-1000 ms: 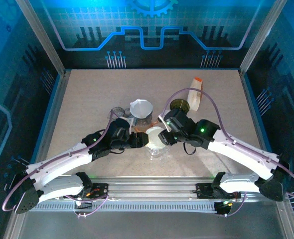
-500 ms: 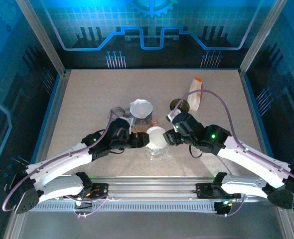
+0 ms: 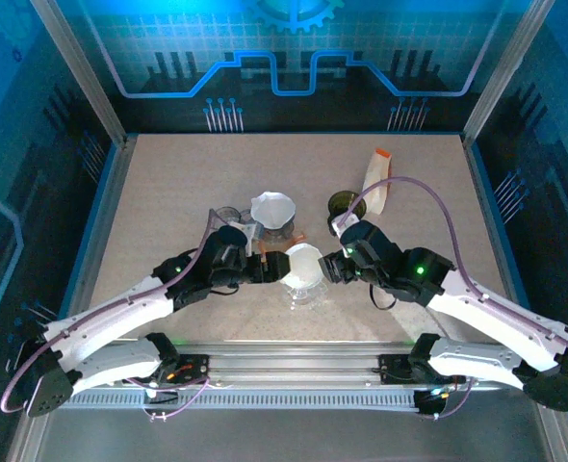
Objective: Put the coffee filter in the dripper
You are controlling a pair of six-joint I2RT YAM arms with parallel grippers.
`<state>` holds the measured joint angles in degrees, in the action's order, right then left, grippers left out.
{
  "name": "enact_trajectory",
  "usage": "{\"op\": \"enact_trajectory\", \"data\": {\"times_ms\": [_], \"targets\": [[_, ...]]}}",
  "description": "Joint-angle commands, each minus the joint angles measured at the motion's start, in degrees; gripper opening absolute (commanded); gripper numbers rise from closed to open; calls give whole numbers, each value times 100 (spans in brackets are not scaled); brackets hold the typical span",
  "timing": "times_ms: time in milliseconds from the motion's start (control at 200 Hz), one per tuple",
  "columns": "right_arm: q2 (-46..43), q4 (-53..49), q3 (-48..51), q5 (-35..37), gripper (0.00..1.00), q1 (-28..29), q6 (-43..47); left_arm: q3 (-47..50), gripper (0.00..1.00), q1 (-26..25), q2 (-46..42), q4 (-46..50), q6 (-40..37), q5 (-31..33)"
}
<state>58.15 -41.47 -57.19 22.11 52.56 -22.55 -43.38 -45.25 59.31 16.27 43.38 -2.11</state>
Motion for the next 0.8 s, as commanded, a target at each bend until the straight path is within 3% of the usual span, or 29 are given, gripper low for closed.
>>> {"op": "enact_trajectory", "data": {"times_ms": [0,135,260,400,795], "targets": [[-167,24,24,97,68,42,-115,-216,81,38,-217,65,-41,79],[-311,-10,109,94,69,44,-127,-239,87,36,-494,69,-14,113],[-587,39,310,82,69,44,-189,-175,99,39,-867,127,16,387],[-1169,302,859,48,70,39,-255,105,99,63,-1470,184,63,932],[-2698,856,2441,-284,73,35,-533,576,99,204,-2388,747,332,1575]]}}
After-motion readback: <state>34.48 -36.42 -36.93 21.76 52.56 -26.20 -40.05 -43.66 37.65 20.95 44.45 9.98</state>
